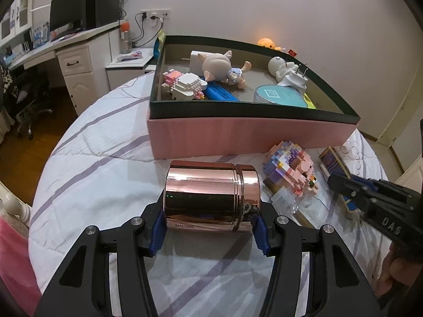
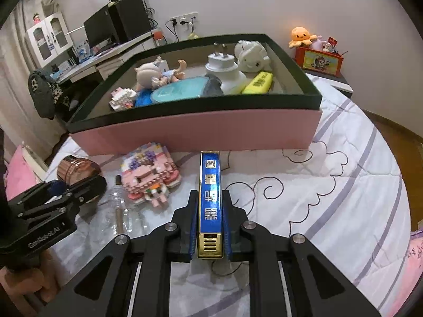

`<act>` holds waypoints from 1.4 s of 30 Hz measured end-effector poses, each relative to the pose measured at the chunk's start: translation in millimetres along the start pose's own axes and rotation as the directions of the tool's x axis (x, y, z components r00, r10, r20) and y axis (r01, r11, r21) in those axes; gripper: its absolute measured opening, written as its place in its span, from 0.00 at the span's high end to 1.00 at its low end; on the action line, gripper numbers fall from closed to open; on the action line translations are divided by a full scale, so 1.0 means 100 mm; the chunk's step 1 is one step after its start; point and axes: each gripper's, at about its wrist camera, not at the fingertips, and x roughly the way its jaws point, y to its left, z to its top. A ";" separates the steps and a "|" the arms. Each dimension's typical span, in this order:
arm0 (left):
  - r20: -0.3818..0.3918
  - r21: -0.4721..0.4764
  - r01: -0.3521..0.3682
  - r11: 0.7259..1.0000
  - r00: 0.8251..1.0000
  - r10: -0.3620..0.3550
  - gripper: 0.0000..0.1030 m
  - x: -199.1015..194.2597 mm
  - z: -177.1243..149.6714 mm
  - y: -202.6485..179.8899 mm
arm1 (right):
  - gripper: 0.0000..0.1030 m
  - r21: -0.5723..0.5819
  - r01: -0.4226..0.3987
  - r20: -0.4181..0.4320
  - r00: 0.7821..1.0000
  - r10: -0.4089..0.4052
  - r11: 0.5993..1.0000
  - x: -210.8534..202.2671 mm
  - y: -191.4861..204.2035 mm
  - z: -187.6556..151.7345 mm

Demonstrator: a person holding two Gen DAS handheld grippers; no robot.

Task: Organize rigid objects
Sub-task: 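Place copper cup in pink box with left gripper while right gripper places harmonica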

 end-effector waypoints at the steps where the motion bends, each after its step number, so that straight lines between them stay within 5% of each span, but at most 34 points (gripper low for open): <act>1: 0.002 0.000 0.000 1.000 1.000 0.000 0.47 -0.02 -0.01 0.00 | 0.85 0.001 -0.006 0.004 1.000 0.006 1.000 -0.03 0.00 0.00; 11: 0.066 0.008 -0.009 1.000 0.998 0.008 0.47 -0.38 0.11 0.05 | 0.85 -0.008 -0.035 0.079 0.996 0.035 0.999 -0.41 0.05 0.15; 22: 0.197 0.029 -0.019 0.999 0.980 0.013 0.47 -0.63 0.73 0.03 | 0.85 -0.042 -0.023 0.192 0.981 0.031 0.999 -0.62 0.02 0.73; 34: 0.229 0.036 -0.014 0.999 0.973 0.005 0.47 -0.31 1.37 -0.06 | 0.85 -0.018 0.010 0.182 0.983 -0.007 1.000 -0.23 -0.17 1.29; 42: 0.155 0.037 -0.008 0.999 0.988 0.002 0.47 0.16 1.45 -0.10 | 0.85 -0.020 0.032 0.119 0.992 -0.029 0.999 0.13 -0.24 1.38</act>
